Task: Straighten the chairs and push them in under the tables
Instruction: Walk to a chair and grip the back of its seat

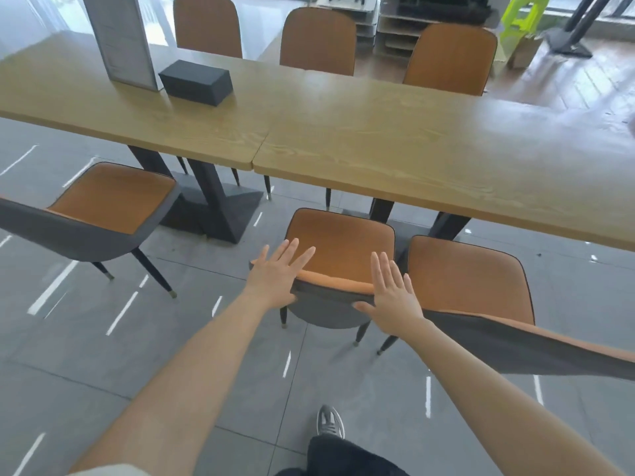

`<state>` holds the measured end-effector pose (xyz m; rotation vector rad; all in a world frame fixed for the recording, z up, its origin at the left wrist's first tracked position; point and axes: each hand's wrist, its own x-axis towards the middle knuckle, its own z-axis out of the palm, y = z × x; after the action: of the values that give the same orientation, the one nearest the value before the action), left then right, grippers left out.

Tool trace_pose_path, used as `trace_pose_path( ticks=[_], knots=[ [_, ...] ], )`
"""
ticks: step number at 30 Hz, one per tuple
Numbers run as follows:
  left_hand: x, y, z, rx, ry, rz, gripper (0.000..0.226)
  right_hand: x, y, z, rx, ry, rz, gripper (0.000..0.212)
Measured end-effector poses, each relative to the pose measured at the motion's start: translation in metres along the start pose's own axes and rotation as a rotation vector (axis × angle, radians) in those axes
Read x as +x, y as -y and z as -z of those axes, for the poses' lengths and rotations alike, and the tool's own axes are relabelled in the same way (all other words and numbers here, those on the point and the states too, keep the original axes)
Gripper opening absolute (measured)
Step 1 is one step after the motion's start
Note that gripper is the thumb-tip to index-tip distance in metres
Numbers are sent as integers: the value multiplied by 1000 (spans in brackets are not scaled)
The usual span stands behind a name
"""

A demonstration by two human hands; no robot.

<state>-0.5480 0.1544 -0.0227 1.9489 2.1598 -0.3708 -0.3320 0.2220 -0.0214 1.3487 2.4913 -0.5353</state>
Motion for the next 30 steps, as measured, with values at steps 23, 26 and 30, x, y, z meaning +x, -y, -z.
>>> trace_pose_path(
  ticks=[23,26,30],
  knots=[
    [30,34,4,40,157,-338,31,16,2,-12,-95,-79,-114,39],
    [27,40,7,66,169,-337,30,19,8,-15,-45,-98,-70,45],
    [24,52,6,65,184,-343,34,21,18,-22,3,-177,-11,46]
  ],
)
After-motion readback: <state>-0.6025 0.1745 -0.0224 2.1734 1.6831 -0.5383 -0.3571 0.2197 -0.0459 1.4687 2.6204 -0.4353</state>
